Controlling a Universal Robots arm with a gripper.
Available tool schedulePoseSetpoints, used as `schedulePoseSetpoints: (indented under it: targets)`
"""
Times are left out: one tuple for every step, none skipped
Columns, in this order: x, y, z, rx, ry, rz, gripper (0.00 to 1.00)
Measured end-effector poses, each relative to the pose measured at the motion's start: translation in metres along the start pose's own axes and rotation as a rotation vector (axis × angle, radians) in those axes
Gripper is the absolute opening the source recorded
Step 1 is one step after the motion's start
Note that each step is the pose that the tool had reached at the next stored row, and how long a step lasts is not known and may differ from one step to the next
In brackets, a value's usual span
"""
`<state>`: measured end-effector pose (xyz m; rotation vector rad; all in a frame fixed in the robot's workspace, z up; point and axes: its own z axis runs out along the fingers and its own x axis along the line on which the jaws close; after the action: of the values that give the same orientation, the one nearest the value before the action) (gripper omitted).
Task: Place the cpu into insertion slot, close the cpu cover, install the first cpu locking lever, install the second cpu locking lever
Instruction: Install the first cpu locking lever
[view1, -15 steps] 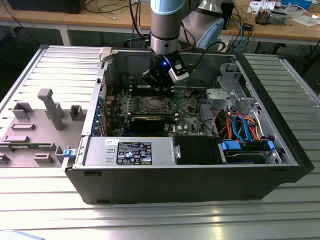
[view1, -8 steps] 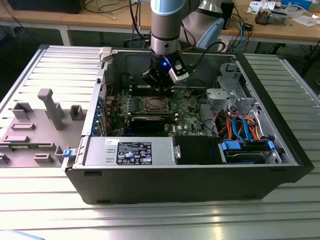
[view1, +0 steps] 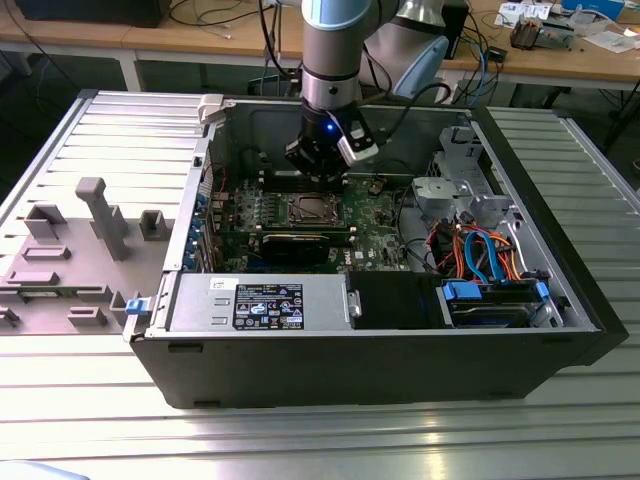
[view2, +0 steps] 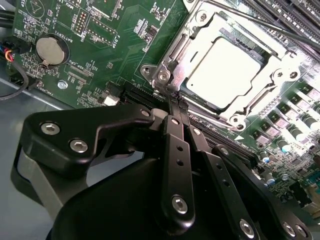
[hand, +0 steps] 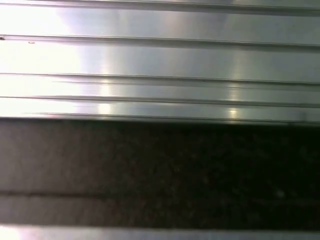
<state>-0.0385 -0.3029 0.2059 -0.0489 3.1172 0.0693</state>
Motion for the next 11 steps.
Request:
schedulePoseSetpoints:
  targets:
    - [-0.0001,0.0000,0.0005,0.0011,0.0000,0.000,0.11]
    - [-0.0001,0.0000,0.0005,0.0021,0.0001,0.000,0.11]
    - [-0.0001,-0.0001,0.0005,0.0031,0.0003,0.000,0.11]
    - [-0.0001,-0.0001,0.0006,0.0037,0.0002,0.000,0.11]
    - [-0.0001,-0.0001,0.0007,0.0047,0.0001,0.000,0.11]
    - [-0.0001,-0.0001,0.0008,0.0058,0.0002,0.000,0.11]
    - [-0.0001,-0.0001,0.0009,0.0064,0.0002,0.000,0.11]
    - [-0.0001,-0.0001,0.0011,0.0069,0.0003,0.000,0.11]
    - [-0.0001,-0.0001,0.0013,0.0074,0.0003,0.000,0.11]
    - [-0.0001,-0.0001,0.0015,0.0078,0.0003,0.000,0.11]
    - [-0.0001,-0.0002,0.0019,0.0086,0.0003,0.000,0.11]
